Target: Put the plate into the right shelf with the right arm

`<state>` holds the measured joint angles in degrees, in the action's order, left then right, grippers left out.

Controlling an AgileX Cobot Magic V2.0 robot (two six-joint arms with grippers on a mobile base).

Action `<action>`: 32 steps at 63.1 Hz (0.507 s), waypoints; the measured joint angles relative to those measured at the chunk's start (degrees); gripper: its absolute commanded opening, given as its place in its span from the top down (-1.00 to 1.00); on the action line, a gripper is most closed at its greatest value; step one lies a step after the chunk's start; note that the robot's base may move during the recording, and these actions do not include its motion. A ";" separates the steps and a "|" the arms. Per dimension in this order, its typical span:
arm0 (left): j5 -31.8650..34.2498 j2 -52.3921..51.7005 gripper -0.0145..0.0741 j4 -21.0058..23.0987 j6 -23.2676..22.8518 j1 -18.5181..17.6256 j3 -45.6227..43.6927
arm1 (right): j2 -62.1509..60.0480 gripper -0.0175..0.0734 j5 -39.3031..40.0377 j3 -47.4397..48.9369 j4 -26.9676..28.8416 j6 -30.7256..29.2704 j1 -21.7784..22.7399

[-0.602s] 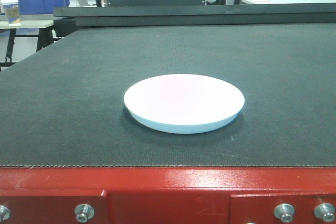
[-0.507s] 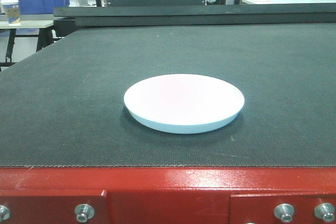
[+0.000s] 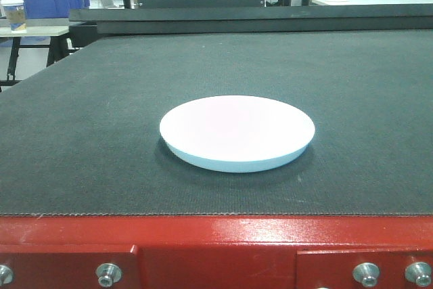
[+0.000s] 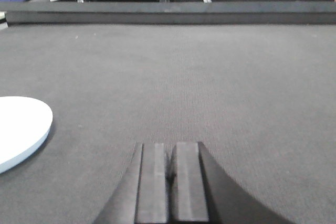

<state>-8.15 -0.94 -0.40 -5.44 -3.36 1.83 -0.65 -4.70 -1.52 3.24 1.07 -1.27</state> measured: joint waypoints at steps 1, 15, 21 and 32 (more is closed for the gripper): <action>0.00 0.00 0.78 0.00 0.00 0.00 0.00 | 0.00 0.49 0.22 0.00 0.00 0.00 0.00; 0.00 0.00 0.78 0.00 0.00 0.00 0.00 | 0.00 0.49 9.53 0.00 0.00 0.46 0.00; 0.00 0.00 0.78 0.00 0.00 0.00 0.00 | 0.00 0.49 16.48 0.14 0.00 3.53 0.00; 0.00 0.00 0.78 0.00 0.00 0.00 0.00 | 0.17 0.49 9.07 13.64 -0.87 10.46 0.00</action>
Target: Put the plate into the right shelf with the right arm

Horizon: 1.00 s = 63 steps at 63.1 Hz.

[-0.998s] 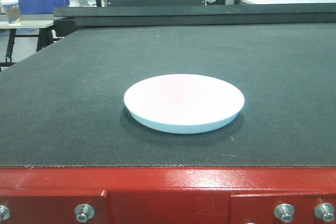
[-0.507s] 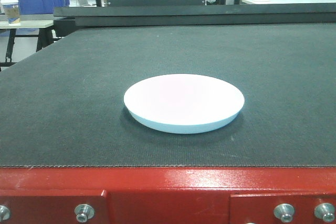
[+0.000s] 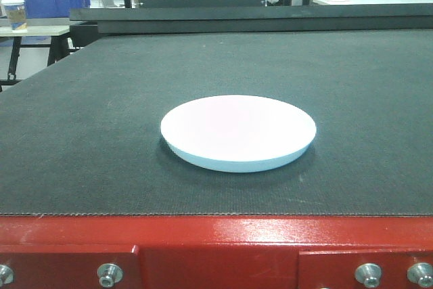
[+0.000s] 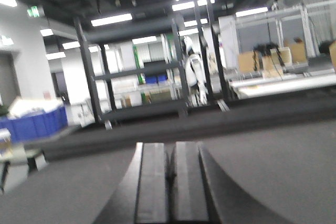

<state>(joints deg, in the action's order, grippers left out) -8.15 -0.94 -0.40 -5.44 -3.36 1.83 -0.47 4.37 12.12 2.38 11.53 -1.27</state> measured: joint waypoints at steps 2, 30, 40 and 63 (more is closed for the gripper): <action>0.00 0.00 0.78 0.00 0.00 0.00 0.00 | 0.73 0.49 -3.42 4.37 -0.75 0.37 0.00; 0.00 0.00 0.78 0.00 0.00 0.00 0.00 | 38.81 0.49 -49.14 48.96 12.70 -9.70 -3.69; 0.00 0.00 0.78 0.00 0.00 0.00 0.00 | 49.30 0.30 -51.60 50.04 19.44 -13.41 -7.79; 0.00 0.00 0.78 0.00 0.00 0.00 0.00 | 74.69 -0.76 -49.43 50.04 20.15 -13.93 -18.56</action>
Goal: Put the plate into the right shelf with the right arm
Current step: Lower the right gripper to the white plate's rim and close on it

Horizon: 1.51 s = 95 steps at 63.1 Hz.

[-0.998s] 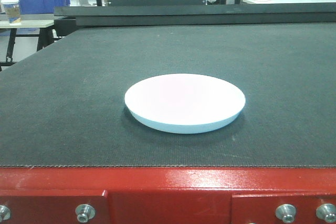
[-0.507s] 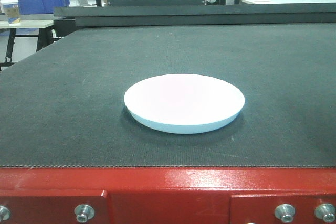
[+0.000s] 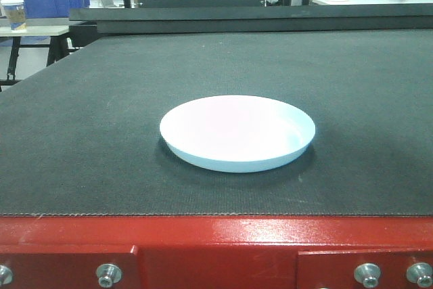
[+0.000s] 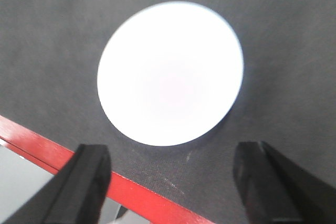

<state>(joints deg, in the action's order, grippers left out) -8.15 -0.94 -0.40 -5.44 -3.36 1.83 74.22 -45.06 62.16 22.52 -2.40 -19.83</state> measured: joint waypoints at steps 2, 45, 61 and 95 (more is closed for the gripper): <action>0.00 0.00 0.78 0.00 0.00 0.00 0.00 | 2.43 -0.76 0.44 0.00 0.11 0.00 -0.41; 0.00 0.00 0.78 0.00 0.00 0.00 0.00 | 24.97 -0.76 8.08 1.26 1.12 -0.09 -0.68; 0.00 0.00 0.78 0.00 0.00 0.00 0.00 | 25.23 -0.75 12.00 1.26 1.12 -0.09 -0.68; 0.00 0.00 0.78 0.00 0.00 0.00 0.00 | 25.82 0.14 12.62 1.26 1.12 -0.09 -0.68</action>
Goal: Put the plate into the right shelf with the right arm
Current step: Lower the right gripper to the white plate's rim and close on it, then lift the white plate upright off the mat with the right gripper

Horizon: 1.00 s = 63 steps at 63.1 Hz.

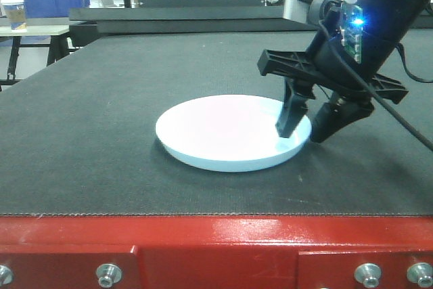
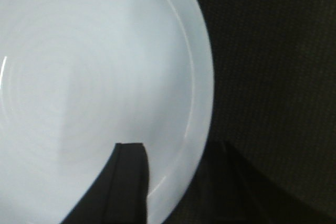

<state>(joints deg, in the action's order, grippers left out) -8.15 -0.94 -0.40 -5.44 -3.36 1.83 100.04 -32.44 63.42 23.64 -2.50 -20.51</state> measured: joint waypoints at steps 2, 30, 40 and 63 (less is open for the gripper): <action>0.00 0.00 0.78 0.00 0.00 0.00 0.00 | 0.00 0.18 0.00 0.00 0.00 0.00 0.00; 0.00 0.00 0.78 0.00 0.00 0.00 0.00 | 0.00 0.49 0.13 0.00 -3.60 0.10 0.00; 0.00 0.00 0.78 0.00 0.00 0.00 0.00 | -0.72 0.49 0.24 0.00 -3.69 0.10 0.00; 0.00 0.00 0.78 0.00 0.00 0.00 0.00 | -16.55 0.49 0.47 0.00 -4.76 0.10 2.63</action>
<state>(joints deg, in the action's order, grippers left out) -8.15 -0.94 -0.40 -5.44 -3.36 1.83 83.49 -31.97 63.42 18.89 -2.40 -17.88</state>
